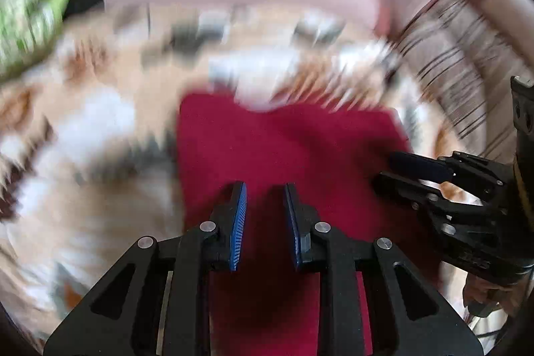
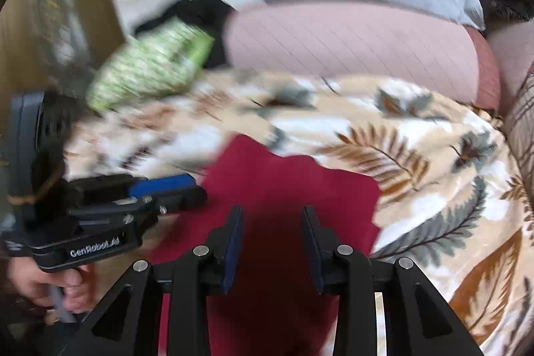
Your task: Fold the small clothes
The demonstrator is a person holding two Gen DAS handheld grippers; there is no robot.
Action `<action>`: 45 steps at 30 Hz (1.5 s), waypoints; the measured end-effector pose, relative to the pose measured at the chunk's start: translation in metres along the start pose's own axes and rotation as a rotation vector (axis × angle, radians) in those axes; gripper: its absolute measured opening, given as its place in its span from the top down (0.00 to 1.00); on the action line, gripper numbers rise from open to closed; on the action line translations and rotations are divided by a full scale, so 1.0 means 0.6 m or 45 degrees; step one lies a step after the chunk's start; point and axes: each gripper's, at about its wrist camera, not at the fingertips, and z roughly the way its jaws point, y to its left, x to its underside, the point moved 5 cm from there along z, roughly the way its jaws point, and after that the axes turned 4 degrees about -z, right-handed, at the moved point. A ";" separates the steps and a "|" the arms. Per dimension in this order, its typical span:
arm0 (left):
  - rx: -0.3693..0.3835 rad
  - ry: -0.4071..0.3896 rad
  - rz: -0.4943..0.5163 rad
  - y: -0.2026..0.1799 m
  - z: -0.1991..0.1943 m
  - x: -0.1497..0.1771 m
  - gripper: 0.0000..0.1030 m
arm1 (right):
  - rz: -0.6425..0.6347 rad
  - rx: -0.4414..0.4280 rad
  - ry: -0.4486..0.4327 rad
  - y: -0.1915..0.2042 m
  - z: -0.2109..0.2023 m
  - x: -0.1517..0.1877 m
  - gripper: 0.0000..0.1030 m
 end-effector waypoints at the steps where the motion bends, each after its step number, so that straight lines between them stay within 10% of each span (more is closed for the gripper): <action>1: 0.022 -0.016 -0.012 0.004 0.008 0.004 0.78 | 0.032 0.013 0.075 -0.011 0.023 0.012 0.67; 10: 0.152 -0.126 -0.038 0.025 -0.087 0.014 0.68 | 0.291 -0.109 -0.120 -0.056 -0.057 0.040 0.61; 12: 0.163 -0.170 -0.065 0.053 -0.108 0.039 0.43 | 0.368 -0.152 -0.236 -0.064 -0.098 0.065 0.46; 15: 0.220 -0.158 -0.131 0.083 -0.104 0.078 0.40 | 0.495 -0.254 -0.348 -0.063 -0.135 0.117 0.20; 23: 0.579 -0.005 -0.442 0.088 -0.053 0.106 0.38 | 0.531 -0.311 -0.185 -0.026 -0.045 0.159 0.20; 29: 0.570 -0.011 -0.384 0.067 -0.035 0.103 0.33 | 0.652 -0.463 -0.245 -0.050 -0.026 0.177 0.18; 33: 0.528 -0.018 -0.386 0.065 -0.036 0.098 0.42 | 0.579 -0.540 -0.187 -0.022 -0.031 0.178 0.23; 39: 0.415 -0.102 -0.290 0.050 -0.078 0.093 0.64 | 0.678 -0.519 -0.196 -0.024 -0.031 0.177 0.62; 45: 0.301 -0.297 -0.188 0.080 -0.206 0.087 0.65 | 0.494 -0.567 -0.304 0.068 -0.099 0.113 0.67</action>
